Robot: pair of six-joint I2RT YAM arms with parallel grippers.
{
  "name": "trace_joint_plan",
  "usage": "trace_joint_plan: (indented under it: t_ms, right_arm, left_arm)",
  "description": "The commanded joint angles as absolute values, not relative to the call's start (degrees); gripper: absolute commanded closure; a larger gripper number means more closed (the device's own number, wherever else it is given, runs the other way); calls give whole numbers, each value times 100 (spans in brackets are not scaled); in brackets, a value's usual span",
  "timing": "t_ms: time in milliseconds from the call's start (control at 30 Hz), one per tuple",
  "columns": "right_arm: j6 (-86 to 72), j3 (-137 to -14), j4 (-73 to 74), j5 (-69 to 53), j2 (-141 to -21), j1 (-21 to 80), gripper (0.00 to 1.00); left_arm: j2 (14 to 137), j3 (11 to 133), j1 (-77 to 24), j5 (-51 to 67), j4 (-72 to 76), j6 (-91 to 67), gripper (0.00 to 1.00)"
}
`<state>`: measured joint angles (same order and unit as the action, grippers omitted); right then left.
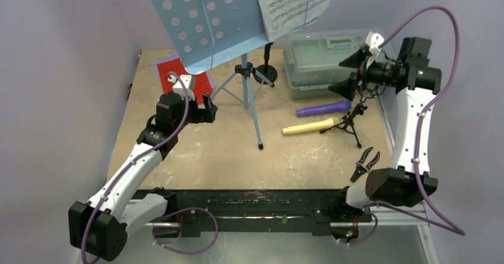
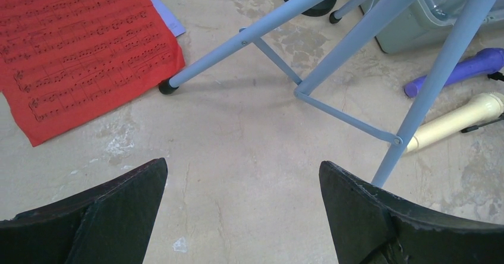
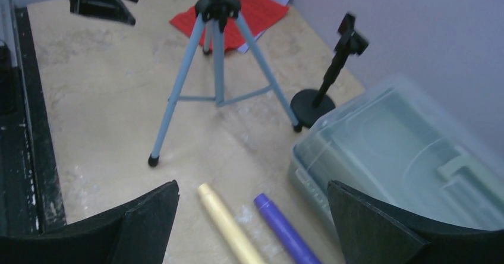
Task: Pack up the instrument practice props
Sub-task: Pick up the sheet music from the music stand.
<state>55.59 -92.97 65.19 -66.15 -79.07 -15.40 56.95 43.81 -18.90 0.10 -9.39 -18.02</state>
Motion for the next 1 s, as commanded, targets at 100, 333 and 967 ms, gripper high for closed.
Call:
trace_joint_plan:
  t_ms: [100, 333, 967]
  right_arm:
    - [1662, -10960, 3842, -7144, -8400, -1544, 1]
    - [-3587, -10848, -1031, -7122, -8648, -1545, 1]
    - [-5883, -11633, -3140, -5967, -9852, -1115, 1]
  left_arm:
    - [5537, 4337, -1898, -246, -865, -1796, 0]
    - [5518, 4377, -1890, -489, -974, -1708, 0]
    - [5799, 4445, -1387, -362, -1037, -1712, 1]
